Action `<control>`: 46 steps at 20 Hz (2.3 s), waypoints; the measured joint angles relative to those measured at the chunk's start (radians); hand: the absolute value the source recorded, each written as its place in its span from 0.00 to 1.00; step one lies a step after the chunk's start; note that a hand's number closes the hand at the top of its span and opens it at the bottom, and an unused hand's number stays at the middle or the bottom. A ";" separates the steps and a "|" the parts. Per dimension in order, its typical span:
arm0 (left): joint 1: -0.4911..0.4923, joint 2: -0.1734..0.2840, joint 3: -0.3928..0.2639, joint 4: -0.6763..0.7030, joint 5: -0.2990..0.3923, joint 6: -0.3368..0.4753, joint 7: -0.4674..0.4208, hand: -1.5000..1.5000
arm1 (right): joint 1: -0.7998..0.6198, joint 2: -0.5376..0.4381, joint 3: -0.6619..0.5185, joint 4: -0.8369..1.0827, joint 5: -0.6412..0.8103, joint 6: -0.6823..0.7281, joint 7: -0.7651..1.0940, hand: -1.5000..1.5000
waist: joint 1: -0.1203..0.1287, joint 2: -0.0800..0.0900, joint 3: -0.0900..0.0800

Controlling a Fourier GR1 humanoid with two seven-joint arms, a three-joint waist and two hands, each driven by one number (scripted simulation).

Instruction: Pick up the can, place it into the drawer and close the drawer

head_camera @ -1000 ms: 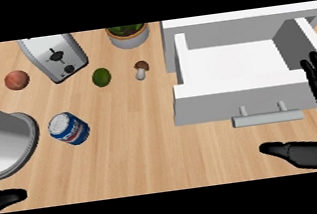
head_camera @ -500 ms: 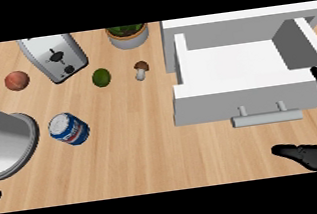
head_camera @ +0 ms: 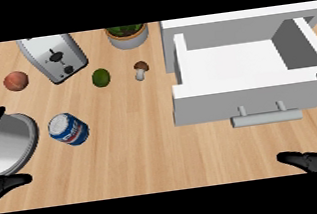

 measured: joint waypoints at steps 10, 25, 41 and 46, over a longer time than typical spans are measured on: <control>0.031 -0.088 -0.074 0.170 -0.179 0.015 -0.183 0.00 | 0.006 -0.010 -0.035 -0.011 -0.014 0.027 -0.004 0.00 | 0.000 0.000 0.000; -0.081 -0.088 -0.042 0.606 -0.290 0.069 -0.459 0.00 | 0.045 -0.017 -0.096 -0.101 -0.064 0.069 0.049 0.00 | -0.003 0.001 0.000; -0.312 -0.028 0.001 1.206 -0.326 0.108 -0.776 0.00 | 0.016 -0.019 -0.125 -0.150 -0.065 0.083 0.125 0.00 | -0.006 0.002 -0.001; -0.382 0.006 0.014 1.363 -0.329 0.096 -0.866 0.00 | 0.027 -0.008 -0.126 -0.164 -0.068 0.093 0.124 0.00 | -0.010 0.003 -0.001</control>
